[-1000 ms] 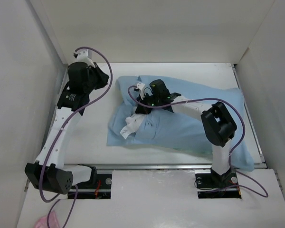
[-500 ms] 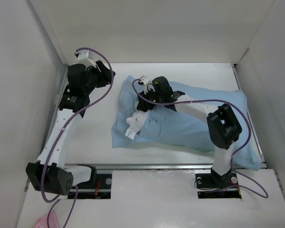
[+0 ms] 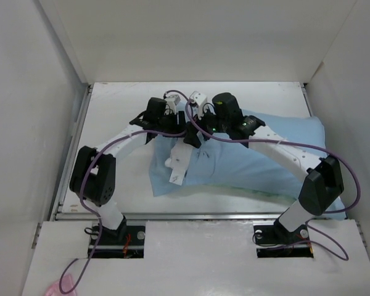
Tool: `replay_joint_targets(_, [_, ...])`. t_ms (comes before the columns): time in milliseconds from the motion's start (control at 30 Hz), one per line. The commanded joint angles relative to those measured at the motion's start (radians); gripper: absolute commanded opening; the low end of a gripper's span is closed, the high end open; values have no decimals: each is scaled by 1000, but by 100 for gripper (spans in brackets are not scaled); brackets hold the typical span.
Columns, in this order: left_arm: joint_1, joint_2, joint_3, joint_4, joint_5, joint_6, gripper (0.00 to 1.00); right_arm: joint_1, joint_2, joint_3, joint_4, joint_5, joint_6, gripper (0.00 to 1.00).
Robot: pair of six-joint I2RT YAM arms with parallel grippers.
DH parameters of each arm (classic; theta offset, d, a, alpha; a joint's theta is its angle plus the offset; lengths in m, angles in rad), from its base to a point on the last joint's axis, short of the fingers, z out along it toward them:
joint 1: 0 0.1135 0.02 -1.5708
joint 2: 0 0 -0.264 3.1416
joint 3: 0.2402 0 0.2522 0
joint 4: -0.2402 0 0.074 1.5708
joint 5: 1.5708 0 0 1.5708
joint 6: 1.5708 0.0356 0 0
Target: Put the pillow into the pillowcase
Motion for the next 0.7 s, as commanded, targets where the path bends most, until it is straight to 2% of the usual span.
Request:
replay_joint_targets(0, [-11, 72, 128, 0, -57, 21, 52, -1, -11, -1, -52, 8, -13, 93])
replay_joint_targets(33, [-11, 87, 151, -10, -120, 21, 46, -1, -11, -1, -52, 8, -13, 93])
replay_joint_targets(67, [-11, 98, 151, -20, -145, 9, 44, -1, -2, -1, -52, 8, -13, 93])
replay_joint_targets(200, [-11, 80, 136, -35, -177, 9, 42, -1, 24, 41, -71, 55, -13, 91])
replay_joint_targets(267, [-11, 43, 97, -35, -168, -2, 48, -1, 50, 65, -80, 69, -13, 91])
replay_joint_targets(300, [-11, -1, 83, -35, -177, -2, 55, -1, 50, 78, -80, 69, -13, 91])
replay_joint_targets(500, [40, -123, -18, 29, -177, -11, 67, -1, 84, 165, -83, 69, -13, 91])
replay_joint_targets(567, [58, -107, -18, 43, -177, -20, 69, -1, 98, 199, -94, 69, -13, 91])
replay_joint_targets(667, [72, -3, 71, 31, -151, 6, 67, -1, 135, 236, -106, 92, -13, 91])
